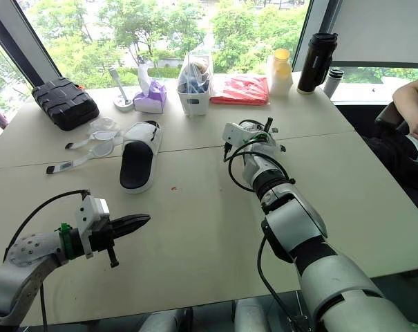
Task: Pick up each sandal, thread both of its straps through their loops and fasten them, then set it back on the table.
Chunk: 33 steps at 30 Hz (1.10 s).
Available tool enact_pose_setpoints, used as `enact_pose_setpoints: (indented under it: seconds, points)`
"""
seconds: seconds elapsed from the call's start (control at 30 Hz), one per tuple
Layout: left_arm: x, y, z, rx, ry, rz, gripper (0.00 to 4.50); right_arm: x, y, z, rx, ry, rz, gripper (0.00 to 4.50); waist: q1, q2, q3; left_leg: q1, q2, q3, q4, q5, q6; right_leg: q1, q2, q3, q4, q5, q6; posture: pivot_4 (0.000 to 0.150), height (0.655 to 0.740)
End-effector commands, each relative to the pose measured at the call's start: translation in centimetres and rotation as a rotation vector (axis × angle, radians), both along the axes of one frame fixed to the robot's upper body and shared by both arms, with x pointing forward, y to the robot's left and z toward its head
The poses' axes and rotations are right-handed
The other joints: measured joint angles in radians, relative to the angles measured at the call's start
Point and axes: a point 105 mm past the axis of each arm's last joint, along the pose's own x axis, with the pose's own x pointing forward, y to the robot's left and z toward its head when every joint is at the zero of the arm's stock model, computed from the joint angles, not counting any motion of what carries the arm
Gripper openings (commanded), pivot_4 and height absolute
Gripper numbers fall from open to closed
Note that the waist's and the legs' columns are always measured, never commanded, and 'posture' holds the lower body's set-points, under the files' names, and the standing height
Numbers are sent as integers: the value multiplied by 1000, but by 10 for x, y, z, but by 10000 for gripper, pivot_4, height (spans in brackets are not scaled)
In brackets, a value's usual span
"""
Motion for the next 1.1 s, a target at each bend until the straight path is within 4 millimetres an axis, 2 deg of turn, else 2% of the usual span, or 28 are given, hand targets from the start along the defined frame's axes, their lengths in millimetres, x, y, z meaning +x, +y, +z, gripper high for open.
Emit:
enact_pose_setpoints:
  seconds: [0.03,0.1,0.27,0.4,0.57,0.63,0.73,0.87,1.0,1.1]
  points:
    - [-3,-7,4,3,-32,-28,0,2,4,17,-15,-46,-9,9764,-1,0,0,0,0,0,0,0,0,0,0,0,0,0,0,1500,7400]
    - [-3,-8,4,1,-32,-28,0,2,4,15,0,-37,-12,17486,-2,0,0,0,0,0,0,0,0,0,0,0,1,0,0,1500,7400]
    - [-2,-8,3,4,-32,-31,0,1,-3,9,29,6,-17,43395,-4,0,0,1,0,0,1,1,-1,-1,0,0,3,0,0,1500,7400]
    - [2,-7,8,6,-66,-22,0,-7,-13,1,154,123,2,44264,0,-1,-1,4,0,0,1,1,-1,3,1,0,4,0,0,1500,7400]
    - [13,0,21,11,-137,28,0,-29,-23,12,162,138,109,44264,4,-1,-1,6,0,-1,3,-1,2,8,1,-1,4,0,0,1500,7400]
    - [18,2,24,21,-154,51,0,-44,-26,12,228,201,165,44264,3,-1,-1,7,-1,0,3,-1,1,8,1,-1,4,0,0,1500,7400]
    - [25,3,31,22,-174,91,0,-76,-14,24,325,250,410,44264,6,-1,-1,7,0,-1,3,-2,4,8,2,-1,4,0,0,1500,7400]
    - [40,16,42,96,-255,179,0,-119,5,37,518,351,698,44264,2,-2,-1,8,1,0,4,-3,6,9,2,-1,4,0,0,1500,7400]
    - [58,30,50,206,-335,267,0,-150,17,47,768,506,846,44264,5,-2,-1,11,1,-1,4,-3,6,13,3,-1,4,0,0,1500,7400]
    - [72,37,53,294,-382,298,9655,-160,28,60,949,569,916,45000,8,-2,-1,13,1,-1,5,-3,6,15,3,-2,4,0,0,1500,7400]
